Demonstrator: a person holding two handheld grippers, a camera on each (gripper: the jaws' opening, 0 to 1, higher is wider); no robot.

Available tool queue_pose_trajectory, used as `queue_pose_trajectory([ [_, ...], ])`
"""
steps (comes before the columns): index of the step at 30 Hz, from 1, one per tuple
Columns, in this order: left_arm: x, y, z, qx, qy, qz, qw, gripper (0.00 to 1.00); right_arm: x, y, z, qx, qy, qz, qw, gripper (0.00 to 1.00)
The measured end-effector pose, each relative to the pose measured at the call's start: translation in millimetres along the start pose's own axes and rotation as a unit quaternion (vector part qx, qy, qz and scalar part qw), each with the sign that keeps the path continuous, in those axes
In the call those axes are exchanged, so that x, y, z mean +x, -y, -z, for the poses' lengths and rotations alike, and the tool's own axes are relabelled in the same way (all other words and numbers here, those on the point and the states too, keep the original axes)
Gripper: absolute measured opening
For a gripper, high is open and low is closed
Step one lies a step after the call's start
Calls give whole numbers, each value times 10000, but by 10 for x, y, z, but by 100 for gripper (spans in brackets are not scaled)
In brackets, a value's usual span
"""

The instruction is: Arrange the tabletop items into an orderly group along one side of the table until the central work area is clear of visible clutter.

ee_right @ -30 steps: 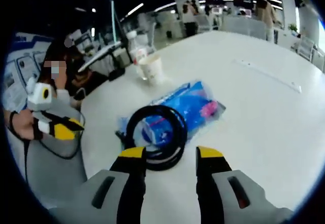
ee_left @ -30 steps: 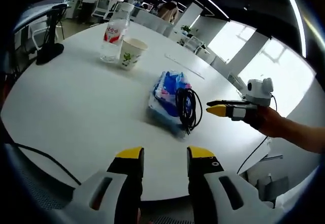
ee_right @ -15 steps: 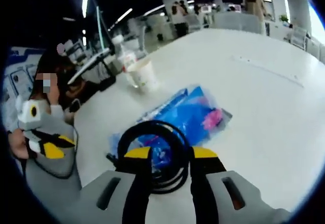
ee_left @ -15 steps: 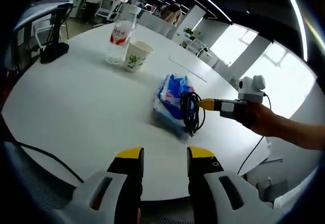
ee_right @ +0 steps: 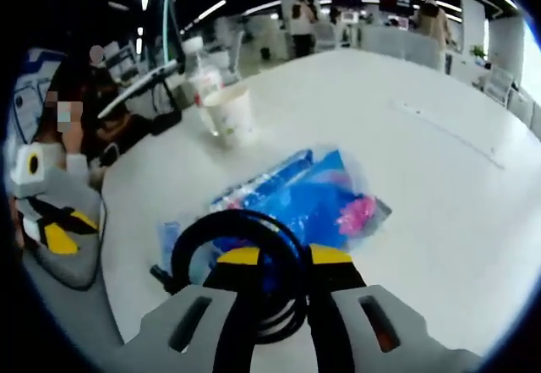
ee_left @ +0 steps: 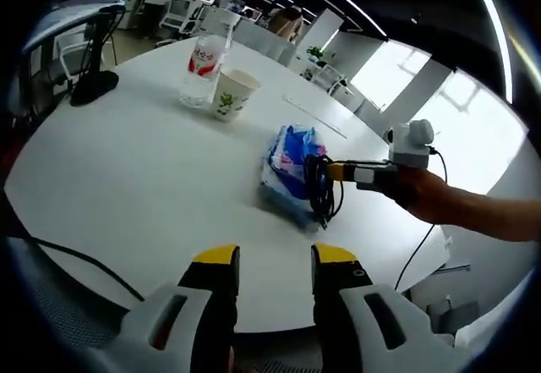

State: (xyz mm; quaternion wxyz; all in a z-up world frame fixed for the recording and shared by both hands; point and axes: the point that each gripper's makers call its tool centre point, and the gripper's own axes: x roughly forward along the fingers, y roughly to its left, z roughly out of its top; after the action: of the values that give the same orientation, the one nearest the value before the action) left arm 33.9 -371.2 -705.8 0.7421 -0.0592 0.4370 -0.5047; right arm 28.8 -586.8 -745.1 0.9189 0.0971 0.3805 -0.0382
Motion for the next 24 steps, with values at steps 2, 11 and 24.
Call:
queue_pose_trajectory([
  [2, -7, -11, -3, -16, 9, -6, 10000, 32, 2, 7, 4, -36, -11, 23, 10000, 15],
  [11, -15, -24, -15, -34, 39, -8, 10000, 32, -97, -20, 23, -324, 34, 62, 9994, 9],
  [24, -11, 22, 16, 12, -5, 45, 10000, 32, -323, -42, 4, -338, 325, 98, 9989, 4],
])
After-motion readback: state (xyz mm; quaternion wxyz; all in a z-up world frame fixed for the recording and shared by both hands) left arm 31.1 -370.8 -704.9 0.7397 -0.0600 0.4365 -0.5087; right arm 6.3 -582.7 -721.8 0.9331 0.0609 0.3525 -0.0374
